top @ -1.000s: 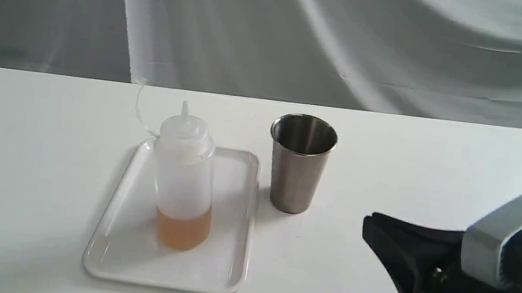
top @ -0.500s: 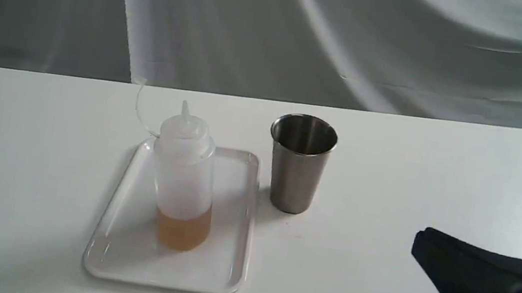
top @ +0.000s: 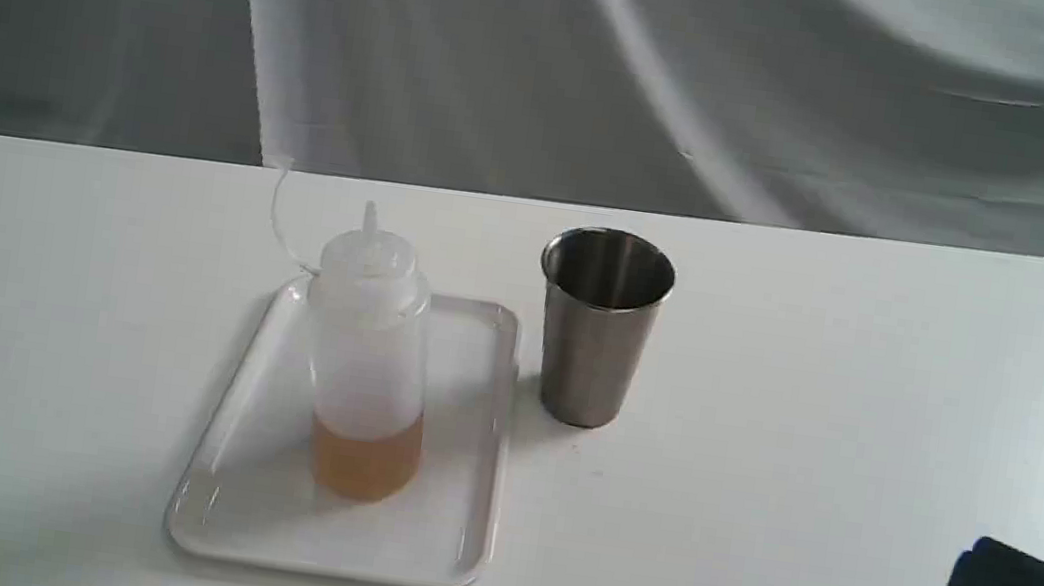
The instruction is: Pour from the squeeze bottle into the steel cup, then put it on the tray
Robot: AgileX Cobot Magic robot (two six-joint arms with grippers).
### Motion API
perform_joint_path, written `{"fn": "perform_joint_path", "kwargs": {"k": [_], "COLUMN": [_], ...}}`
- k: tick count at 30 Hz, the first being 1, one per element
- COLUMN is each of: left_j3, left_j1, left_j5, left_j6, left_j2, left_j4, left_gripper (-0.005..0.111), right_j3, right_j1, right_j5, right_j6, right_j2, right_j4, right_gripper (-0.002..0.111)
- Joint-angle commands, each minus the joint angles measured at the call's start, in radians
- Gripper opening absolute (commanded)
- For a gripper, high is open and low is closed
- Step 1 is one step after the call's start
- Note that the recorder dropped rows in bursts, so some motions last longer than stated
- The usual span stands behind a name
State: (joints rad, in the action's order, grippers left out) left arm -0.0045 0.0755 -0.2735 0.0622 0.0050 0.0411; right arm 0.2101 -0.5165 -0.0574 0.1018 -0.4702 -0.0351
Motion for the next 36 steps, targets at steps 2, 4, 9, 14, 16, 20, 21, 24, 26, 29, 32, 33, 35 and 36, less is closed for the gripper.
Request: {"fn": "perform_joint_path", "kwargs": {"k": [2,4,9,14,16,20,21,24,26,29,32,33,35,36], "left_j3": [0.004,0.004,0.004,0.004,0.004,0.004,0.004,0.004,0.004,0.004,0.004,0.004,0.004,0.004], "left_j1": [0.006,0.006,0.006,0.006,0.006,0.006,0.006,0.006,0.006,0.006,0.006,0.006,0.006,0.006], "left_j5": [0.008,0.008,0.008,0.008,0.008,0.008,0.008,0.008,0.008,0.008,0.008,0.008,0.008,0.008], "left_j6": [-0.002,-0.002,-0.002,-0.002,-0.002,-0.002,-0.002,-0.002,-0.002,-0.002,-0.002,-0.002,-0.002,-0.002], "left_j2": [-0.005,-0.005,-0.005,-0.005,-0.005,-0.005,-0.005,-0.005,-0.005,-0.005,-0.005,-0.005,-0.005,-0.005], "left_j4": [0.0,0.0,0.0,0.0,0.0,0.0,0.0,0.0,0.0,0.0,0.0,0.0,0.0,0.0], "left_gripper": [0.008,0.008,0.008,0.008,0.008,0.008,0.008,0.008,0.008,0.008,0.008,0.008,0.008,0.008], "right_j3": [-0.055,-0.103,-0.21,-0.21,-0.21,-0.21,-0.21,-0.21,-0.21,-0.21,-0.21,-0.21,-0.21,-0.21], "right_j1": [0.008,0.008,0.008,0.008,0.008,0.008,0.008,0.008,0.008,0.008,0.017,0.019,0.033,0.048], "right_j5": [0.021,-0.016,-0.138,-0.161,-0.153,-0.119,-0.107,-0.06,-0.019,0.026,0.047,0.047,0.057,0.057], "right_j6": [-0.005,-0.005,-0.005,0.004,0.004,0.004,0.004,0.004,0.004,0.0,0.0,0.0,0.0,0.0], "right_j2": [0.086,0.119,0.196,0.271,0.313,0.383,0.395,0.425,0.451,0.47,0.47,0.47,0.47,0.47], "right_j4": [-0.033,-0.029,-0.022,-0.02,-0.028,-0.034,-0.034,-0.034,-0.034,-0.034,-0.056,-0.055,-0.055,-0.055], "right_gripper": [0.0,0.0,0.0,0.0,0.0,0.0,0.0,0.0,0.0,0.0,0.0,0.0,0.0,0.0]}}
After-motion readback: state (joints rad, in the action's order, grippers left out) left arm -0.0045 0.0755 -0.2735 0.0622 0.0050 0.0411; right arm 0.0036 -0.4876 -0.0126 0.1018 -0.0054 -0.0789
